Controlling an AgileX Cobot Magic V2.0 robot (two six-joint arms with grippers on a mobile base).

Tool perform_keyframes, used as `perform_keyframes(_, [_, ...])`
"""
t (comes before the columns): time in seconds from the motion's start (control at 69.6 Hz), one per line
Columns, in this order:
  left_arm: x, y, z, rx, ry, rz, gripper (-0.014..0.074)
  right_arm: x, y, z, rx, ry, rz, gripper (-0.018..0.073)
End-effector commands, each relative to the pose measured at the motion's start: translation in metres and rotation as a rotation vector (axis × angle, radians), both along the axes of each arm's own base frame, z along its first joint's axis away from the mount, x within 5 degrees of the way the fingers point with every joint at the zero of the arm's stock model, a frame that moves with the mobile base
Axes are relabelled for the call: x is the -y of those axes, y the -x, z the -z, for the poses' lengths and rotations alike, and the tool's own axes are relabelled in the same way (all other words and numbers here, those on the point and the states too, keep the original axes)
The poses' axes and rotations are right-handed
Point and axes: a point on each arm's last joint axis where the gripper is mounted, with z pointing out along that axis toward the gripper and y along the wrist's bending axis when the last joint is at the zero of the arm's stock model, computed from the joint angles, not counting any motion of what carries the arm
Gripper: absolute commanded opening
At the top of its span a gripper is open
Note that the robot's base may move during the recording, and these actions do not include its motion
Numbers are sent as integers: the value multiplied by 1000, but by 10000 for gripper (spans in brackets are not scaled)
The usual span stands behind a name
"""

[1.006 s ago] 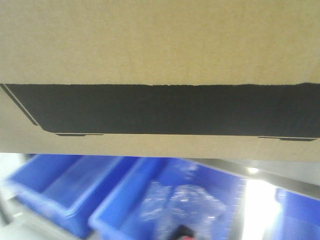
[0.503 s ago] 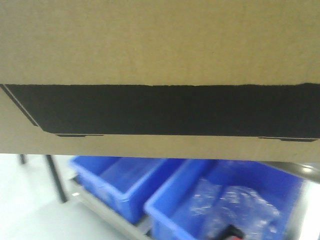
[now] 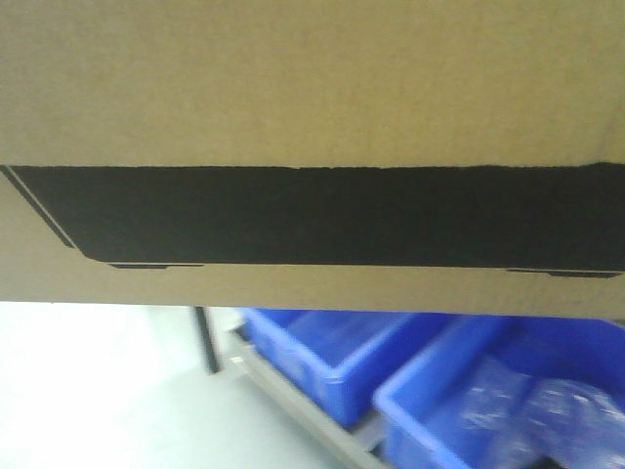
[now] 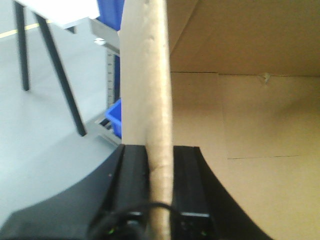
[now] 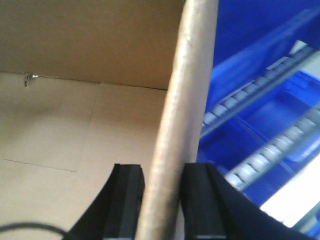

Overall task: Grab box from left shelf to table start
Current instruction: 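Hold the box with both grippers while the base turns away from the shelf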

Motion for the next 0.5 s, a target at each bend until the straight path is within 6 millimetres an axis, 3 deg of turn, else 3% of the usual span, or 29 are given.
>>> perform_keyframes(0.0, [6, 7, -30, 142, 211, 58, -97, -2, -1, -27, 214, -70, -7, 56])
perform_keyframes(0.489, [6, 7, -30, 142, 211, 58, -97, -2, -1, -27, 214, -70, -7, 56])
